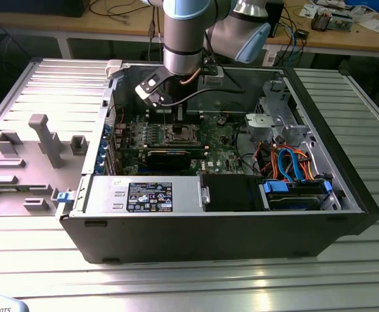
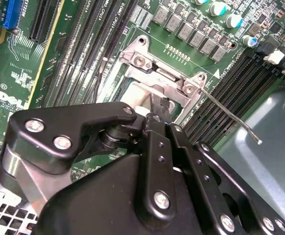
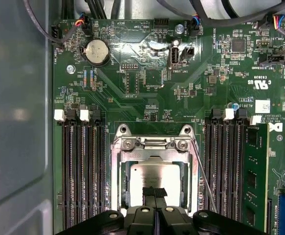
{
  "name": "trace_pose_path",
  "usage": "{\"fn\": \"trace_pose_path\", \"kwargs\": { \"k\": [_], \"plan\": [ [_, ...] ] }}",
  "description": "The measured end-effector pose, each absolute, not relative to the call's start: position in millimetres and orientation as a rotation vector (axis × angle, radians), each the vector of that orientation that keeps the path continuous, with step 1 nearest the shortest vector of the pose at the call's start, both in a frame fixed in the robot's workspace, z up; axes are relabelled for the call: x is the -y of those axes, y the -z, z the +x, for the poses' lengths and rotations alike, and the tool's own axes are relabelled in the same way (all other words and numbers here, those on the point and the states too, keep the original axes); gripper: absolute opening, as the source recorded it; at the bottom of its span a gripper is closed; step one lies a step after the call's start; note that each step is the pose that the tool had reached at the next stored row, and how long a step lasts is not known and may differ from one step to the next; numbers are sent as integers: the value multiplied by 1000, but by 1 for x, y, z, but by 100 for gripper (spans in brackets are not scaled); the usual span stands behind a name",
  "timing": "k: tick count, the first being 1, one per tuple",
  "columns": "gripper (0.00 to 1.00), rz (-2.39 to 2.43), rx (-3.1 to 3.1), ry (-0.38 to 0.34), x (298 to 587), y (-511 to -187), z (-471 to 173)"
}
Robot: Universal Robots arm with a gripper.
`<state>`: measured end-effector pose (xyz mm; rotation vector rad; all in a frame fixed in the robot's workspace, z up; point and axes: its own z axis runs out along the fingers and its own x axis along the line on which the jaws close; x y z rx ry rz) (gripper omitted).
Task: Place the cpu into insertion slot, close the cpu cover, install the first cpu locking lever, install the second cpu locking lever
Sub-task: 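Install the first cpu locking lever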
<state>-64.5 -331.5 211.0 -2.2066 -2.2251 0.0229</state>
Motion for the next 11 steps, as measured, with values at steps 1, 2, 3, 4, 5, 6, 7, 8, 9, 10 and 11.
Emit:
{"fn": "trace_pose_path", "kwargs": {
  "k": [1, 2, 3, 4, 5, 6, 7, 8, 9, 10, 11],
  "plan": [
    [11, -2206, 2226, -23, 332, -211, -64],
    [11, -2205, 2226, -23, 332, -211, -64],
    [11, -2205, 2227, -23, 332, -211, -64],
    [11, -2203, 2228, -23, 332, -211, -64],
    [11, -2202, 2230, -23, 332, -211, -64],
    [11, -2201, 2231, -23, 332, -211, -64],
    [11, -2200, 2231, -23, 332, -211, -64],
    [11, -2199, 2232, -23, 332, -211, -64],
    [11, -2199, 2233, -23, 332, -211, -64],
    [11, -2198, 2234, -23, 332, -211, -64],
    [11, -2197, 2235, -23, 332, -211, -64]
  ]
}}
